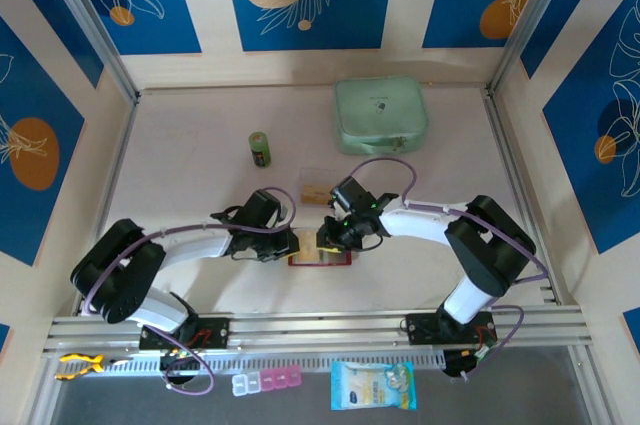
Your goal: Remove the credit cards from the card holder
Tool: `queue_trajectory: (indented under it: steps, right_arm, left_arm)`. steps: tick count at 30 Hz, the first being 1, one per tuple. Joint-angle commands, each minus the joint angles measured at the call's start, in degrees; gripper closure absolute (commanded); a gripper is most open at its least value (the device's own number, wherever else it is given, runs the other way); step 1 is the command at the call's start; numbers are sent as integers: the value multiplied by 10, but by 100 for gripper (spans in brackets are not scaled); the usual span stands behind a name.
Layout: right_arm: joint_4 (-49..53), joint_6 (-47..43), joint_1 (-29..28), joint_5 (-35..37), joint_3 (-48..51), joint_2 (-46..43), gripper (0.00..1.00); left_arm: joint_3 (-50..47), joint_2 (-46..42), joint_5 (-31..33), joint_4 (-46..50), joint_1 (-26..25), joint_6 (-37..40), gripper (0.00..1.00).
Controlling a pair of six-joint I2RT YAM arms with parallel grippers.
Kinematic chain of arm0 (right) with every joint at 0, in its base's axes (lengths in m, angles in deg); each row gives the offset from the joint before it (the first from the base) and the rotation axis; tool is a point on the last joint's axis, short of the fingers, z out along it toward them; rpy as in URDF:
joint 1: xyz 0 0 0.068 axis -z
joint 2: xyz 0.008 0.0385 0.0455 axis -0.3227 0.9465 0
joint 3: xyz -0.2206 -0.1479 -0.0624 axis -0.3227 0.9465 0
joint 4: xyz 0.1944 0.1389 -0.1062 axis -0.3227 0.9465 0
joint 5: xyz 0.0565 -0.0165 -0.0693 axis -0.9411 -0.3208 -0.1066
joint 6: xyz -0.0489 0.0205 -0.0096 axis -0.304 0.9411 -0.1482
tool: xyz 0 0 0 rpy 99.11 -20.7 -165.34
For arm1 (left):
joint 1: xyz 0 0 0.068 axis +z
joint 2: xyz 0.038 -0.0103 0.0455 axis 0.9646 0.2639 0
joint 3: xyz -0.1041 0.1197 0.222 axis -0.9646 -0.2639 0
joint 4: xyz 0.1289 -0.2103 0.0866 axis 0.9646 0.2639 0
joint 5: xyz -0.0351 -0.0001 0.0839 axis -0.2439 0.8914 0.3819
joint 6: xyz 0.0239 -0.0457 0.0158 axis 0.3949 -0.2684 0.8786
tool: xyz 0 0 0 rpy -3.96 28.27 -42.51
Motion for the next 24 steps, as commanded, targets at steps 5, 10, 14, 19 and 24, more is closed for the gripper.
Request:
queue_trajectory:
  steps: [5,10,14,19,24]
  right_arm:
    - [-16,6,-3,-23,-19,15,83]
    - [-21,6,-3,-28,-23,27,83]
    - [-26,7,-3,-30,-24,32,83]
    - [-26,7,-3,-33,-27,45,81]
    - [-5,6,-3,-15,-30,44,75]
  left_arm:
    - [-9,5,9,6,6,9,87]
    - [-10,7,10,7,6,10,87]
    - [-9,10,9,7,6,10,88]
    - [-7,8,9,9,6,11,88]
    - [-7,9,9,10,6,10,88]
